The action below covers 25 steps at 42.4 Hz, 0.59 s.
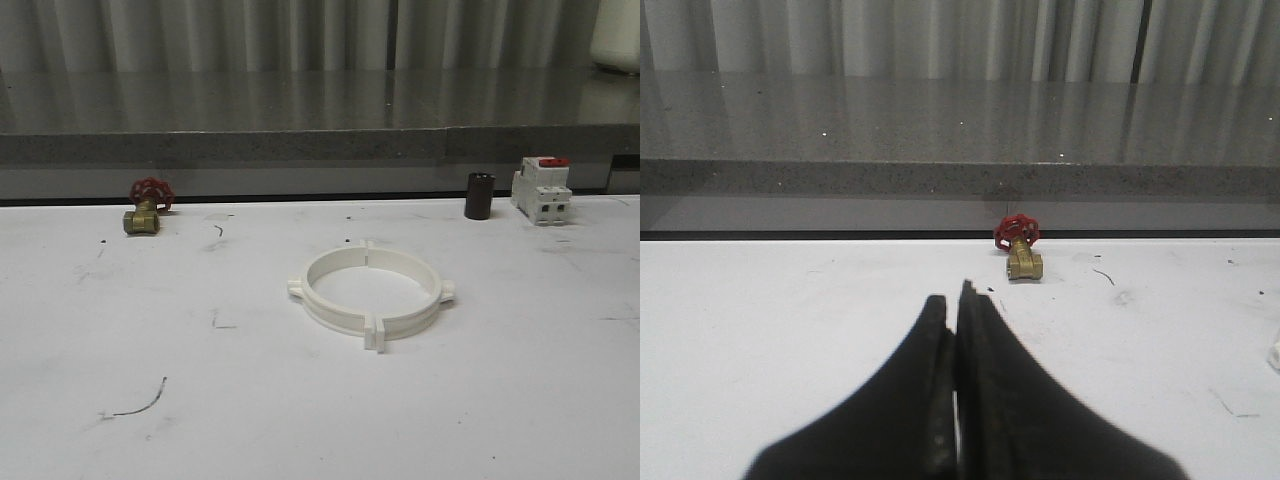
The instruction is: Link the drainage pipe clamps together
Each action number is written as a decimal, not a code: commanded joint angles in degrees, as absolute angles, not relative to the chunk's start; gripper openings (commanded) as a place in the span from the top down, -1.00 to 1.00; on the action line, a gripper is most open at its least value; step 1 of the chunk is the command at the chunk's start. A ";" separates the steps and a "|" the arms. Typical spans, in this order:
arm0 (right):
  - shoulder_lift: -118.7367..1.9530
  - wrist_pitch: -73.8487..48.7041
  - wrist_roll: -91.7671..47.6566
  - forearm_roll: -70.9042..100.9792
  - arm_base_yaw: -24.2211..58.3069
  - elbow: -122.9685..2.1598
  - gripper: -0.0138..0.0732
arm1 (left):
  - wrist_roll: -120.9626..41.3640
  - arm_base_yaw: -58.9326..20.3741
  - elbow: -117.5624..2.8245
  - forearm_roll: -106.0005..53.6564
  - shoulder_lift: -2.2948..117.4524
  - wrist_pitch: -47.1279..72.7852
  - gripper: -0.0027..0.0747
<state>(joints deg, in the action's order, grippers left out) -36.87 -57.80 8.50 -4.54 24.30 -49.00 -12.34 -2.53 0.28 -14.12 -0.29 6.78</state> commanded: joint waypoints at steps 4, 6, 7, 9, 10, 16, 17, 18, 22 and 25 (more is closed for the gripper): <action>-36.90 -54.50 7.97 -4.82 24.36 -50.29 0.84 | -12.35 -2.38 1.52 -14.89 -0.97 3.33 0.98; -36.90 -54.50 7.97 -4.82 24.36 -50.29 0.84 | -12.35 -2.38 1.52 -14.89 -0.97 3.20 0.98; -36.90 -54.50 7.97 -4.82 24.36 -50.29 0.84 | -12.35 -2.38 1.52 -15.13 -0.97 3.20 0.98; -36.90 -54.50 7.97 -4.82 24.36 -50.29 0.84 | -12.35 -2.38 1.52 -15.24 -0.97 3.20 0.98; -36.90 -54.50 7.97 -4.82 24.36 -50.29 0.84 | -12.35 -2.38 1.52 -15.13 -0.97 3.20 0.98; -36.90 -54.50 7.97 -4.82 24.36 -50.29 0.84 | -11.00 -2.38 1.52 -12.07 -0.97 2.44 0.98; -36.90 -54.50 7.97 -4.82 24.36 -50.29 0.84 | -9.27 -2.38 1.52 -10.33 -0.97 2.21 0.98; -36.90 -54.50 7.97 -4.82 24.36 -50.29 0.84 | -7.70 -2.38 1.52 -8.57 -0.97 1.88 0.98; -36.90 -54.50 7.97 -4.82 24.36 -50.29 0.84 | -4.54 -2.38 1.52 -6.05 -0.97 0.77 0.98; -36.90 -54.50 7.97 -4.82 24.36 -50.29 0.84 | -4.54 -2.38 1.52 -6.05 -0.97 0.55 0.98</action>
<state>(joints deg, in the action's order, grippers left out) -36.87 -57.80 8.50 -4.54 24.30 -49.00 -5.98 -2.39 0.28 -6.78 -0.29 5.91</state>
